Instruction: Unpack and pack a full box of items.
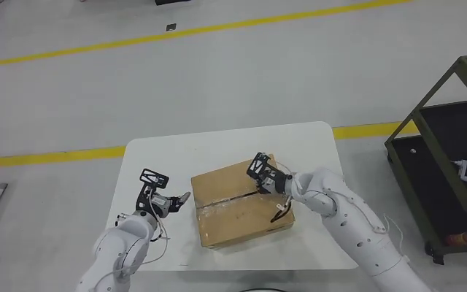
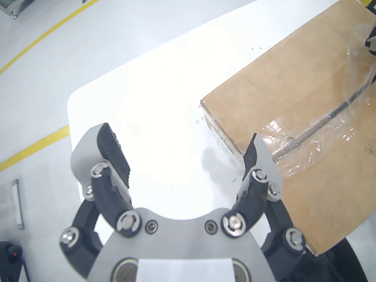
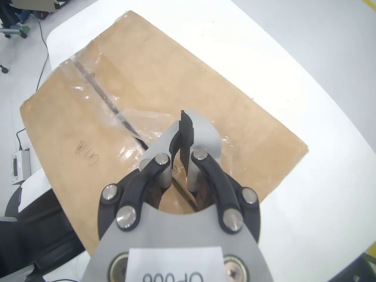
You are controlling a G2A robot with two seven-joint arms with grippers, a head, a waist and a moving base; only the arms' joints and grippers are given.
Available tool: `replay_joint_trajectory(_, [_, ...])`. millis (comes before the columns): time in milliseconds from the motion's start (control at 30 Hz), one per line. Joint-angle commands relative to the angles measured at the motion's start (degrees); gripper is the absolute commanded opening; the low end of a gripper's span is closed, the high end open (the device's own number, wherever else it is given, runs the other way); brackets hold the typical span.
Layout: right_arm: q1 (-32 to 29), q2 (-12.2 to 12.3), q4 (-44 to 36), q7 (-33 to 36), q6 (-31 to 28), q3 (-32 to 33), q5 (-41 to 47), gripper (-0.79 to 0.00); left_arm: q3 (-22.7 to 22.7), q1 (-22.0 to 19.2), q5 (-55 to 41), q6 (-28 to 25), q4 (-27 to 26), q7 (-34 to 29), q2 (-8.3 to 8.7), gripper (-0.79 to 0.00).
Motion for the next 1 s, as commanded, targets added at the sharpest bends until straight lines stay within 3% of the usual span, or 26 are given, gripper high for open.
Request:
replay_joint_trajectory(0, [-1.3, 0.4, -1.4, 0.3, -0.2, 1.2, 0.7, -0.785, 0.2, -0.1, 0.1, -0.1, 0.1, 0.0, -0.02, 0.000])
replay_joint_trajectory(333, [-7.5, 1.9, -6.1, 2.5, -0.1, 5.7, 2.8, -0.785, 0.8, -0.6, -0.2, -0.4, 0.3, 0.1, -0.07, 0.000])
replay_joint_trajectory(600, [-9.6, 2.5, -12.5, -3.0, -1.6, 9.0, 3.8, -0.785, 0.8, -0.9, -0.4, -0.5, 0.6, 0.1, -0.05, 0.000])
replay_joint_trajectory(700, [-8.3, 2.6, -14.4, -4.7, -3.6, 8.2, -2.4, -0.785, 0.4, -0.9, -0.7, 0.1, 0.9, -0.1, -0.04, 0.000])
replay_joint_trajectory(767, [-8.0, 2.7, -14.3, -7.4, -5.2, 7.1, -7.0, -0.520, 0.0, -0.9, -0.8, 0.4, 1.1, -0.2, -0.02, 0.000])
replay_joint_trajectory(833, [-8.5, 2.6, -12.3, -10.0, -5.2, 7.1, -7.1, -0.068, -0.3, -0.9, -1.1, 1.1, 1.4, -0.2, -0.03, 0.000])
replay_joint_trajectory(900, [-8.8, 2.5, -9.7, -9.9, -3.1, 7.7, -2.4, 0.000, -0.4, -1.0, -1.4, 1.6, 1.4, -0.3, -0.06, 0.000])
replay_joint_trajectory(967, [-9.0, 2.2, -8.0, -10.3, -1.0, 8.7, 5.9, 0.000, -0.5, -1.0, -1.4, 1.9, 1.5, -0.2, -0.07, 0.000])
